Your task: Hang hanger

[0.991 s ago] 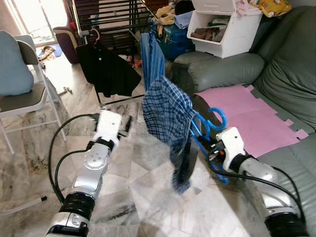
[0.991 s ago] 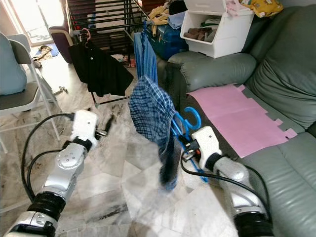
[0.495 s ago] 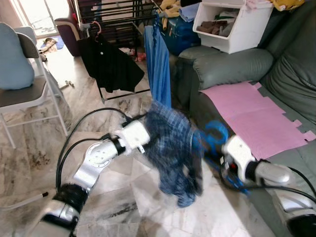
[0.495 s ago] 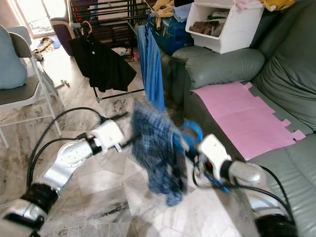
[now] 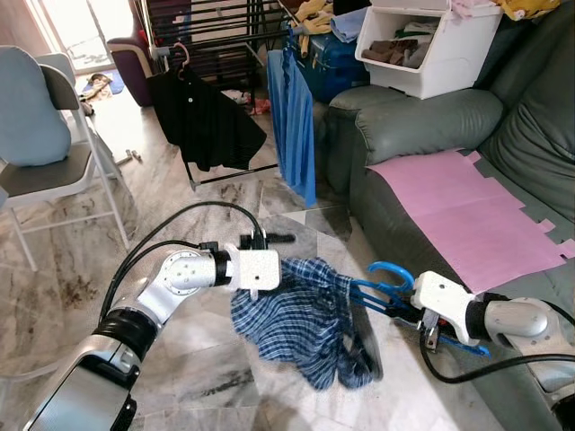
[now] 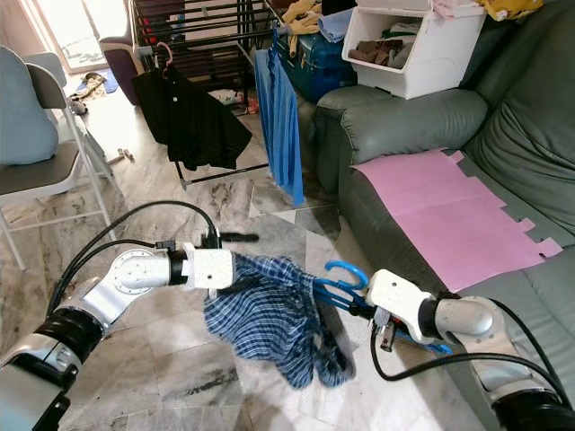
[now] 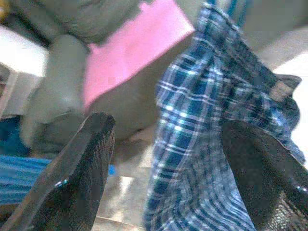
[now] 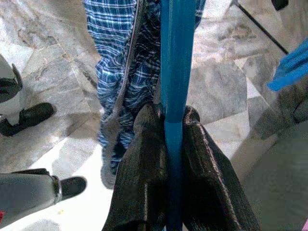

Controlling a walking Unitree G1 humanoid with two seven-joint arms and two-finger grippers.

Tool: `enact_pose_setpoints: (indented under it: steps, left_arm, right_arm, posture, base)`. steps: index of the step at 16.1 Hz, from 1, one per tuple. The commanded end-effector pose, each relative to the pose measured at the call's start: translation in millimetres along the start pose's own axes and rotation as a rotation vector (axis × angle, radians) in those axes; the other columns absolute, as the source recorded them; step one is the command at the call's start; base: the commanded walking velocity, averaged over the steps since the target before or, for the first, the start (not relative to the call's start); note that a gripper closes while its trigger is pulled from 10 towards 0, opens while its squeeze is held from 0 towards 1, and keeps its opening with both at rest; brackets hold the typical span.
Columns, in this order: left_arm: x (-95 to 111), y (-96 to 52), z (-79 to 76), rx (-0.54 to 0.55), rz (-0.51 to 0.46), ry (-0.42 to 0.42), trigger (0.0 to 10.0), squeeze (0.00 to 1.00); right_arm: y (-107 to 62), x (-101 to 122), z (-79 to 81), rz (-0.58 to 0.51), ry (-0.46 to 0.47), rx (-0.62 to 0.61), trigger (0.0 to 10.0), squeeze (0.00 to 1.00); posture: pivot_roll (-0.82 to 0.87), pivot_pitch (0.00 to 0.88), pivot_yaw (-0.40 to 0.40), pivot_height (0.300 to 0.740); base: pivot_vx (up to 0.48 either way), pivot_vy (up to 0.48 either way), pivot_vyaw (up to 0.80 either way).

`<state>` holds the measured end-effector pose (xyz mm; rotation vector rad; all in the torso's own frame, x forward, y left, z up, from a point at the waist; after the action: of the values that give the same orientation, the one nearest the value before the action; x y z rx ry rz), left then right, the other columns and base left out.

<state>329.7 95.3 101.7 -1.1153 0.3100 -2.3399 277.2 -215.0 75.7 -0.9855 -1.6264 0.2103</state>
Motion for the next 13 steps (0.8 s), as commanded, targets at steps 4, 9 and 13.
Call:
enact_pose_setpoints:
  steps: [4,9,13]
  left_arm:
    - [0,3.3,8.8,-0.04,0.02,0.018,10.0,0.0]
    - [-2,12.9,6.2,-0.102,0.051,-0.015,10.0,0.0]
    - [-3,17.3,6.7,-0.113,0.07,-0.034,8.1,0.0]
  right_arm:
    - [2.7,14,-1.1,-0.038,-0.087,0.009,10.0,0.0]
    - [3.2,30,-6.0,-0.091,-0.17,-0.037,10.0,0.0]
    - [5.0,36,-9.3,-0.115,-0.19,-0.068,10.0,0.0]
  posture:
    - [-0.17,0.0,0.064,0.74]
    - [-0.18,0.0,0.071,0.74]
    - [-0.18,0.0,0.075,0.74]
  base:
    - [0.0,0.0,0.0]
    - [0.0,0.0,0.0]
    - [0.0,0.0,0.0]
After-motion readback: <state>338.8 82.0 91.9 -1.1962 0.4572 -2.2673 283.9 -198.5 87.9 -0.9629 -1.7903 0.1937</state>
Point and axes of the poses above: a point about 5 cm out from each wrist's last joint towards the gripper, its own y axis pointing out of the wrist towards the gripper, its own x axis along the axis of the wrist's last joint, z = x × y, the point moved 2 cm from there along y, pointing out of the wrist towards the gripper, and after that the axes turned 1 degree about -y, right-handed, at the moved point
